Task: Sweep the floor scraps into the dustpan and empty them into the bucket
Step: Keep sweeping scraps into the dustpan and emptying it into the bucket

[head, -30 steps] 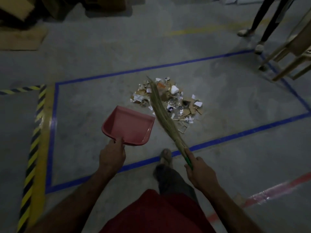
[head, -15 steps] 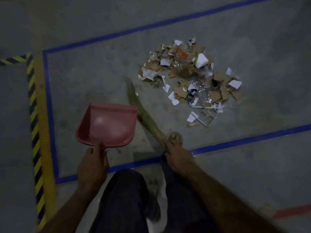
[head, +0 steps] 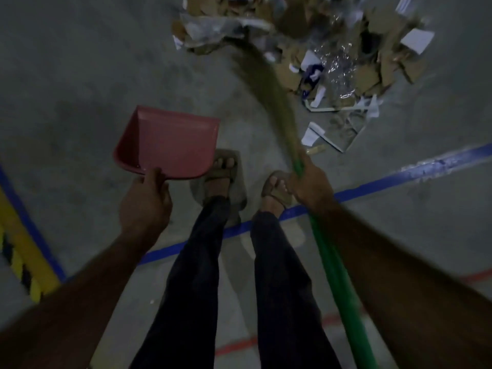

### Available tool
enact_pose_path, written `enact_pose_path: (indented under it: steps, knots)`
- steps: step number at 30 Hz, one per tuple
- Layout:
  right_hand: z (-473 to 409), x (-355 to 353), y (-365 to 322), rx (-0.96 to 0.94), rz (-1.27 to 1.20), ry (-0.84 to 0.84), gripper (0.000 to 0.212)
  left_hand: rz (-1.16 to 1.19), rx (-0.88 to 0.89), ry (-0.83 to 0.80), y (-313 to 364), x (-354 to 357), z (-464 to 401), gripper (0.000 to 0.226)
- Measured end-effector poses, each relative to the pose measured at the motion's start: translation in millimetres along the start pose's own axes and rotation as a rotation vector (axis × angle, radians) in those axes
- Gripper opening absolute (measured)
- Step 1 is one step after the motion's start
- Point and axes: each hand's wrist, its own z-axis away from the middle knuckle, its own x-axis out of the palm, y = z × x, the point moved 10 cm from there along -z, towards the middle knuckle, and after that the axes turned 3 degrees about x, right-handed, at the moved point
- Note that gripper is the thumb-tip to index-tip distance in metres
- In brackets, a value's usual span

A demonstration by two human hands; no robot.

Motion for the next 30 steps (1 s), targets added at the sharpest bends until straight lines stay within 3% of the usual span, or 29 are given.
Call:
enact_pose_path:
  steps: [3, 6, 11, 14, 18, 23, 30]
  knots:
    - [45.4, -52.4, 50.2, -0.046, -0.019, 0.101, 0.063, 0.000, 0.047, 0.000, 25.1, -14.2, -17.5, 0.037]
    - [106.6, -85.7, 95.8, -0.077, 0.166, 0.124, 0.062, -0.044, 0.174, -0.009, 54.4, -28.6, -26.8, 0.037]
    - [169.9, -92.7, 182.0, 0.156, 0.525, -0.077, 0.059, -0.117, 0.337, -0.074, 86.4, -28.5, -49.1, 0.036]
    - [149.9, -91.9, 214.0, 0.290, 0.572, -0.064, 0.050, -0.164, 0.387, -0.101, 98.9, -21.5, -62.8, 0.035]
    - [88.4, -107.3, 189.6, 0.339, 0.406, 0.147, 0.031, -0.205, 0.425, -0.109, 112.7, -13.3, -75.7, 0.036]
    - [75.9, -126.1, 103.0, 0.112, 0.310, 0.235, 0.065, -0.181, 0.414, -0.098, 119.6, -20.4, -82.3, 0.037]
    - [141.5, -110.4, 52.9, 0.010, 0.212, 0.201, 0.068, -0.156, 0.332, -0.095, 91.6, -42.0, -88.5, 0.038]
